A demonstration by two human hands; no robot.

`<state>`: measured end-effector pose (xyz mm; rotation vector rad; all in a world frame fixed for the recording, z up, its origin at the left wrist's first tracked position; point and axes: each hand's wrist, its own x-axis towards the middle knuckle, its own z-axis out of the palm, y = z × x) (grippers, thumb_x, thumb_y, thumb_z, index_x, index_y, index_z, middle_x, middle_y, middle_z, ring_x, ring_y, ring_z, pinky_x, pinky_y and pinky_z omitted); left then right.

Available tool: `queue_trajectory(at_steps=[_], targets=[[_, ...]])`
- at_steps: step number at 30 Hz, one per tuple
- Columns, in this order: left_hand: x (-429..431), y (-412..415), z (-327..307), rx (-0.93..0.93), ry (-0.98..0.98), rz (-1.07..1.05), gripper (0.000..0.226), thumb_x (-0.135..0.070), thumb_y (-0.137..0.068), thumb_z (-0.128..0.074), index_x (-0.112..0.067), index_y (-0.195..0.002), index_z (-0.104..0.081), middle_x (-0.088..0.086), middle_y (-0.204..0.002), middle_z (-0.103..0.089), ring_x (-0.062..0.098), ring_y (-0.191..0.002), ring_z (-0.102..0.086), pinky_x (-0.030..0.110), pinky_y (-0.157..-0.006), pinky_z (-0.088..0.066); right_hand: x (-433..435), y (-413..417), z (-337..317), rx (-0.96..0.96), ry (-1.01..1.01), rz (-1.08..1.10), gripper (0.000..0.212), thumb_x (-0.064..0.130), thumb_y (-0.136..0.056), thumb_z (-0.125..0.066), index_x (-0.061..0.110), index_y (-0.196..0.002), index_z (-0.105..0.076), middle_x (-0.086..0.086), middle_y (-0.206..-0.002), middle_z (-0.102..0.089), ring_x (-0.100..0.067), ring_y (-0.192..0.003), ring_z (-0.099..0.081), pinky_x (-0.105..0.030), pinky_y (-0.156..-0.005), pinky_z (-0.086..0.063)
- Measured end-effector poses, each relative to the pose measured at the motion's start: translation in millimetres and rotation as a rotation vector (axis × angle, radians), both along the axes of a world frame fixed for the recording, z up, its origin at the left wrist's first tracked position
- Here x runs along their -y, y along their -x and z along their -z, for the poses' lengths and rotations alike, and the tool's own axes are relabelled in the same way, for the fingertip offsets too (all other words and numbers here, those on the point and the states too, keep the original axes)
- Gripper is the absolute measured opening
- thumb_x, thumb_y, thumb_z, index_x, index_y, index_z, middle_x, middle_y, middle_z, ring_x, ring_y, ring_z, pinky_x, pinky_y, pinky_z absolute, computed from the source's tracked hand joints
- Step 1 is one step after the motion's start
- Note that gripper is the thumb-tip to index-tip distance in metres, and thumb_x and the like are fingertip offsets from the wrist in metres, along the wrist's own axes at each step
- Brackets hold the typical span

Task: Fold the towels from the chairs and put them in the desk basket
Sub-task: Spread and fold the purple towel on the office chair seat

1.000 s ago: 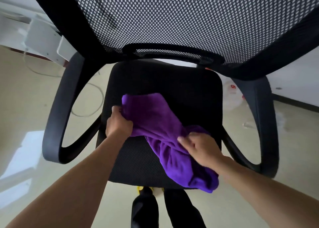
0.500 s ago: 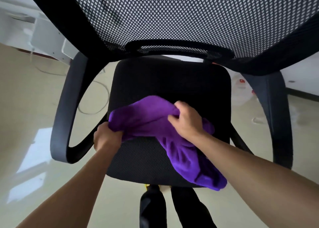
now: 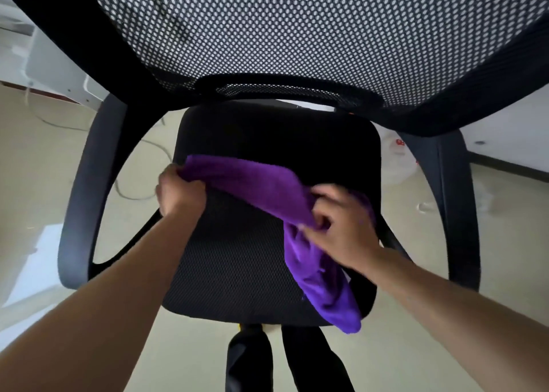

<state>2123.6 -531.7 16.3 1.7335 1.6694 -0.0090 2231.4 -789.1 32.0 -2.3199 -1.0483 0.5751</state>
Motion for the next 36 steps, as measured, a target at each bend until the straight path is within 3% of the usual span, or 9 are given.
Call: queue_trajectory(at_steps=[2, 5, 10, 16, 22, 26, 29, 33, 36], targets=[[-10, 14, 3, -0.022, 0.000, -0.079, 0.019, -0.009, -0.075, -0.053, -0.013, -0.093, -0.058, 0.017, -0.089, -0.064, 0.034, -0.082, -0.062, 0.041, -0.071, -0.053, -4, 24, 4, -0.241, 0.107, -0.087, 0.033, 0.053, -0.075, -0.064, 0.020, -0.072, -0.061, 0.010, -0.105, -0.063, -0.007, -0.099, -0.059, -0.030, -0.083, -0.049], [-12, 26, 7, -0.035, 0.034, -0.084, 0.015, -0.007, -0.078, -0.051, -0.014, -0.091, -0.054, 0.015, -0.084, -0.061, 0.032, -0.075, -0.058, 0.037, -0.065, -0.048, -9, 15, 15, -0.239, -0.027, 0.271, 0.025, 0.045, -0.084, -0.061, 0.021, -0.088, -0.067, 0.010, -0.089, -0.067, -0.008, -0.086, -0.063, -0.037, -0.077, -0.053], [-7, 28, 21, 0.046, 0.216, -0.230, 0.029, -0.030, -0.082, -0.046, -0.010, -0.101, -0.055, 0.017, -0.093, -0.064, 0.033, -0.070, -0.063, 0.047, -0.065, -0.058, -21, -30, 18, -0.249, 0.334, 0.247, 0.058, 0.045, -0.075, -0.074, 0.027, -0.128, -0.057, 0.002, -0.118, -0.061, -0.018, -0.111, -0.057, -0.034, -0.093, -0.047], [19, 33, 1, 0.188, 0.476, -0.310, 0.071, -0.070, -0.073, -0.059, -0.012, -0.114, -0.055, 0.010, -0.098, -0.064, 0.029, -0.078, -0.067, 0.037, -0.058, -0.057, -12, 11, 0, -0.365, 0.401, 0.079, 0.028, 0.049, -0.075, -0.074, 0.029, -0.094, -0.068, 0.015, -0.070, -0.057, -0.009, -0.072, -0.059, -0.025, -0.067, -0.043], [78, 43, 29, -0.016, 0.605, 0.089, 0.029, -0.031, -0.073, -0.080, -0.012, -0.070, -0.059, 0.013, -0.071, -0.063, 0.023, -0.059, -0.056, 0.025, -0.048, -0.040, 9, 44, 3, -0.529, 0.446, -0.056, 0.028, 0.051, -0.067, -0.078, 0.033, -0.067, -0.057, 0.014, -0.084, -0.059, -0.004, -0.079, -0.058, -0.026, -0.074, -0.047], [60, 36, 30, 0.076, 0.401, 0.045, 0.040, -0.035, -0.063, -0.078, -0.013, -0.052, -0.047, 0.010, -0.058, -0.055, 0.025, -0.060, -0.055, 0.049, -0.063, -0.053, 16, 12, -2, -0.705, 0.290, 0.301, 0.025, 0.027, -0.068, -0.086, 0.020, -0.064, -0.063, 0.004, -0.064, -0.059, -0.008, -0.059, -0.052, -0.021, -0.059, -0.044], [44, 19, 13, 0.203, 0.297, 0.018, 0.037, -0.038, -0.071, -0.073, -0.016, -0.056, -0.046, 0.005, -0.057, -0.056, 0.026, -0.058, -0.058, 0.049, -0.066, -0.055, 15, -14, -11, -0.643, 0.100, 0.633, 0.024, 0.020, -0.074, -0.082, 0.011, -0.069, -0.060, -0.001, -0.060, -0.054, -0.011, -0.057, -0.046, -0.019, -0.051, -0.037], [39, -8, -15, 0.241, 0.167, 0.291, 0.022, -0.032, -0.086, -0.067, -0.014, -0.076, -0.059, 0.002, -0.071, -0.065, 0.026, -0.076, -0.065, 0.036, -0.074, -0.051, -1, -36, -25, -0.491, -0.087, 0.841, 0.023, 0.022, -0.082, -0.074, 0.015, -0.069, -0.056, 0.000, -0.068, -0.057, -0.010, -0.064, -0.051, -0.021, -0.060, -0.041], [47, -6, -21, 0.083, 0.383, 0.618, 0.052, -0.043, -0.072, -0.079, -0.015, -0.111, -0.059, 0.000, -0.084, -0.065, 0.021, -0.086, -0.062, 0.036, -0.085, -0.049, -9, -47, -29, -0.611, -0.131, 0.992, 0.019, 0.025, -0.082, -0.072, 0.019, -0.068, -0.060, -0.001, -0.075, -0.064, -0.017, -0.076, -0.061, -0.025, -0.070, -0.049]])
